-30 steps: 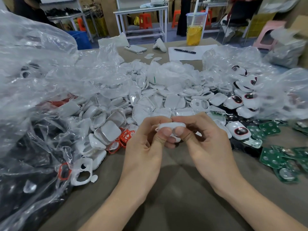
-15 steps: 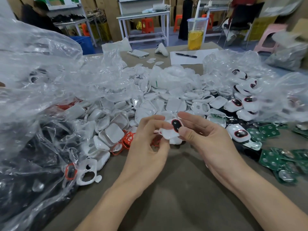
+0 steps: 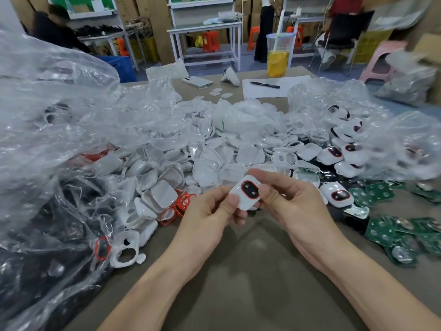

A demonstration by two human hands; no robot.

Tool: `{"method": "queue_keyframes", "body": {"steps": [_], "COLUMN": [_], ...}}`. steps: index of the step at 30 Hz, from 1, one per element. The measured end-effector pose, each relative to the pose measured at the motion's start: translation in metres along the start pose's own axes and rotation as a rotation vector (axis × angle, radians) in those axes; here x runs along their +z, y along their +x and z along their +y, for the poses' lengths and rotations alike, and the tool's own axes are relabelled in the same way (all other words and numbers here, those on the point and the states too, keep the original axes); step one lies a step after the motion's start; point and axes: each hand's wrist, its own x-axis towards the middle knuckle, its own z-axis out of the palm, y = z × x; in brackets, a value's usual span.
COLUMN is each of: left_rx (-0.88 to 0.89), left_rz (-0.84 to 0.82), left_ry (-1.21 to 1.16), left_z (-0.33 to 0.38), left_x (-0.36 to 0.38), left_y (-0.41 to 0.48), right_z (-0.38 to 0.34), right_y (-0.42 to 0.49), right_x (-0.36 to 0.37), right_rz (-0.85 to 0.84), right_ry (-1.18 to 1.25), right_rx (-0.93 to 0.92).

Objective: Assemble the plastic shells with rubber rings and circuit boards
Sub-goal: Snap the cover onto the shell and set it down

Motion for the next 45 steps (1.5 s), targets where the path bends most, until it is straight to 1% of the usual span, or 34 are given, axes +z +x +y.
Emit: {"method": "queue_keyframes", "body": {"steps": [3,6,9,14,16,19,24,28,31,36,42,45], "left_rx": [0.021,0.03,0.024,0.018,0.018,0.035,0.062,0.065,0.045,0.078,0.17,0.169], "left_rz": [0.012,-0.018,-0.051,0.046,0.046,0.03,0.046,-0.021,-0.03,-0.063,-0.098,-0.03], "left_ry": [0.046,0.026,0.015,0.008,0.025,0.044,0.044,0.054,0.043,0.137,0.256,0.212], "left_z": [0.0,0.004,0.008,0.009,0.009,0.008,0.01,0.012,0.013,0.01,0.007,0.006], "left_x": [0.003,0.006,0.007,0.004,0.004,0.005,0.007,0.009,0.008,0.005,0.007,0.009], "left_y": [0.0,0.0,-0.001,-0.002,-0.003,-0.004,-0.004,-0.005,-0.005,-0.005,-0.004,-0.004], "right_z": [-0.002,-0.004,-0.007,-0.006,-0.005,-0.004,-0.001,0.001,0.004,0.006,0.004,0.0], "right_y": [0.001,0.001,-0.001,-0.004,-0.003,-0.002,0.0,0.003,0.004,0.004,0.004,0.002], "right_x": [0.001,0.003,0.004,0.004,0.003,0.003,0.001,-0.003,-0.002,-0.003,-0.002,0.0], "right_rz": [0.054,0.078,0.072,-0.007,-0.023,-0.012,-0.009,-0.009,-0.009,0.01,0.073,0.031], "right_ry": [0.009,-0.015,-0.084,-0.128,-0.14,-0.136,-0.144,-0.072,-0.091,-0.175,-0.188,-0.155], "right_rx": [-0.02,-0.04,-0.071,-0.026,-0.009,0.026,0.022,0.024,0.01,-0.024,-0.043,-0.066]}}
